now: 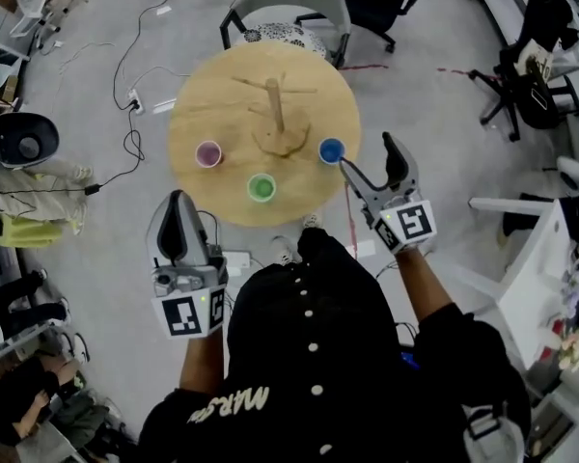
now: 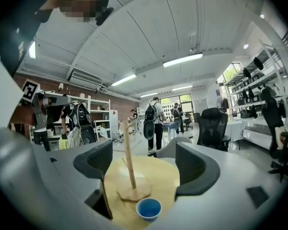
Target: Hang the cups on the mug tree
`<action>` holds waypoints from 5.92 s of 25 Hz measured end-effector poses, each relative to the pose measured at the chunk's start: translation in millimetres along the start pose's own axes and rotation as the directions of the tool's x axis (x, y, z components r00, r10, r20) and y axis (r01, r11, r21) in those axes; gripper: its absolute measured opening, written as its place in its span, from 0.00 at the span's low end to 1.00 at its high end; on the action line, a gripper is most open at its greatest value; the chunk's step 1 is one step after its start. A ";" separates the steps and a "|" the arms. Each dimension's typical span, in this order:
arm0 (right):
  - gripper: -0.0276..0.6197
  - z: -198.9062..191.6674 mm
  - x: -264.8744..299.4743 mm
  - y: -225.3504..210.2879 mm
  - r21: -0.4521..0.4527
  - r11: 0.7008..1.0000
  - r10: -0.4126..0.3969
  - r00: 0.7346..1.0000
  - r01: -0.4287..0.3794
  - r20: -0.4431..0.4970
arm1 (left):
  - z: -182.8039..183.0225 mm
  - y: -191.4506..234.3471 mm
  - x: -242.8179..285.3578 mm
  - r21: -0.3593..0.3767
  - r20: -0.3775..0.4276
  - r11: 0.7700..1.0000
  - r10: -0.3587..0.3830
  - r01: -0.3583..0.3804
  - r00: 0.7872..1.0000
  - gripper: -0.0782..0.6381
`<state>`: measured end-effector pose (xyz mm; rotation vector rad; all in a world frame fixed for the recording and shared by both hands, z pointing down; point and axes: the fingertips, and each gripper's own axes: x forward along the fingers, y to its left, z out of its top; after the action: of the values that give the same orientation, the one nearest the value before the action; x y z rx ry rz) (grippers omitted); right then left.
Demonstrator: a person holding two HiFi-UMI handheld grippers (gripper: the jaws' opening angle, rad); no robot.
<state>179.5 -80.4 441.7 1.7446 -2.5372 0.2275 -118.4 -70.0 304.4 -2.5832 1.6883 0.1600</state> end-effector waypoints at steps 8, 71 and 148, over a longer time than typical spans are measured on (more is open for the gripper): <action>0.67 -124.6 38.1 -9.2 -0.027 0.999 0.012 0.975 -0.019 -0.222 | -37.5 -6.6 21.0 -0.001 -0.080 1.000 -0.016 0.016 0.997 0.10; 0.47 -56.4 227.5 22.5 -0.916 0.054 0.197 0.904 -0.397 -0.380 | 21.0 17.9 -12.2 0.085 0.045 0.983 0.158 -0.161 0.986 0.10; 0.51 -301.8 119.4 212.0 -0.145 0.798 0.435 0.725 -0.585 -0.534 | -55.4 52.2 -60.8 0.066 -0.185 0.975 0.223 -0.214 0.957 0.10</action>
<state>-72.8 -70.5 735.8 0.7101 -2.4365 0.2319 -187.1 -41.1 367.1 -2.4417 2.0160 -0.1221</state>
